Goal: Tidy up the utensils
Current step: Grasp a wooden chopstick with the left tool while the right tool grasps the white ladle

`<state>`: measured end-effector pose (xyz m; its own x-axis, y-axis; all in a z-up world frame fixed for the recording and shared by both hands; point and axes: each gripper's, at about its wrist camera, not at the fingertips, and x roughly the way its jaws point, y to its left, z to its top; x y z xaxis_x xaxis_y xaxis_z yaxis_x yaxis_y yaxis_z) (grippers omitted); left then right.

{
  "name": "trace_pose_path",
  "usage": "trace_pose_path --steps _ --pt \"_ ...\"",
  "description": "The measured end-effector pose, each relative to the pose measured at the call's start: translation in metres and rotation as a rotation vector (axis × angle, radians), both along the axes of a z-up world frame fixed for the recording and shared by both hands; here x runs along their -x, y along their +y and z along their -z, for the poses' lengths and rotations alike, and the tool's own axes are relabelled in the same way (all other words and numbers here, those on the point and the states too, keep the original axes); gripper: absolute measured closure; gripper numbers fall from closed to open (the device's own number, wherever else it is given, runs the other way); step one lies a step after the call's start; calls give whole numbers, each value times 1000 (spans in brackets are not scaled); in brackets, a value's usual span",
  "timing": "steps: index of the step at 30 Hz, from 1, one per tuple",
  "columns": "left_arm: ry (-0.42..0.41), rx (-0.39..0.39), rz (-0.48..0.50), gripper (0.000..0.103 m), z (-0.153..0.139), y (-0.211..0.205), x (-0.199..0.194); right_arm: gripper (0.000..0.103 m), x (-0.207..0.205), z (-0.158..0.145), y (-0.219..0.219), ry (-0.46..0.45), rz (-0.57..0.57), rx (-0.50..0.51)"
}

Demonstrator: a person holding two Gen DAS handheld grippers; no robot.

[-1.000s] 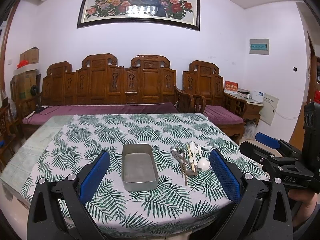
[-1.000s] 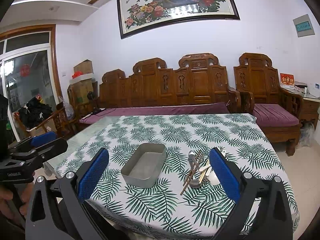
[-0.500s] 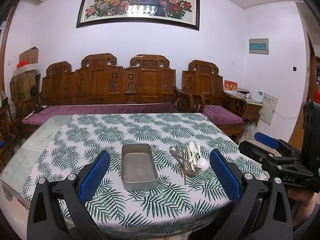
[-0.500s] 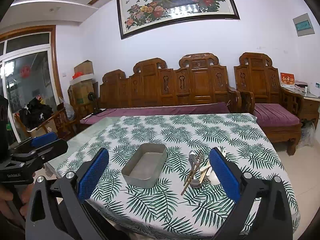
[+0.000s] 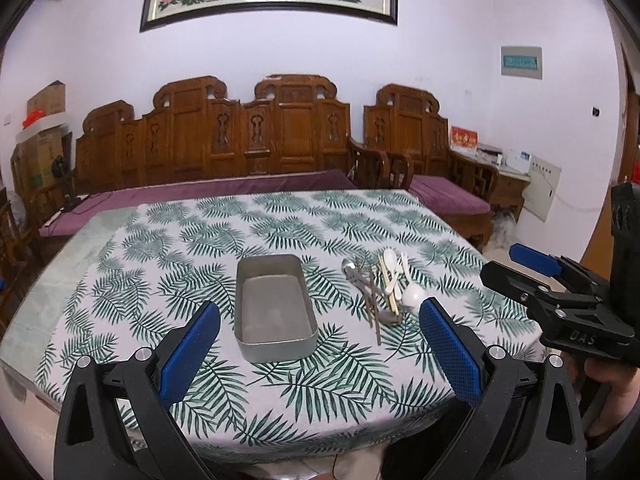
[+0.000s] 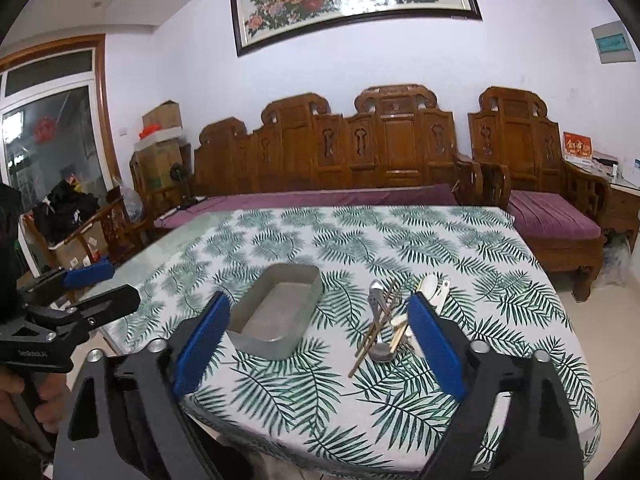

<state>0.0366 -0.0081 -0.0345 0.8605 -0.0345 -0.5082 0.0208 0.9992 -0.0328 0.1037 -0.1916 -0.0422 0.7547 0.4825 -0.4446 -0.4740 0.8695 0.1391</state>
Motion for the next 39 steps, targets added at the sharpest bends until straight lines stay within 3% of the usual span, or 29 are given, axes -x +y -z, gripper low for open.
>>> trace_pose_path --steps 4,15,19,24,39 --pt "26 -22 14 7 6 -3 -15 29 -19 13 -3 26 9 18" --pt "109 -32 72 7 32 -5 -69 42 -85 44 -27 96 87 52" --pt "144 -33 96 12 43 -10 -89 49 -111 56 -37 124 112 59" --pt "185 -26 127 18 61 -20 -109 50 -136 76 -40 163 123 67" --pt "373 -4 220 55 141 -63 -174 51 -189 136 -39 292 138 95"
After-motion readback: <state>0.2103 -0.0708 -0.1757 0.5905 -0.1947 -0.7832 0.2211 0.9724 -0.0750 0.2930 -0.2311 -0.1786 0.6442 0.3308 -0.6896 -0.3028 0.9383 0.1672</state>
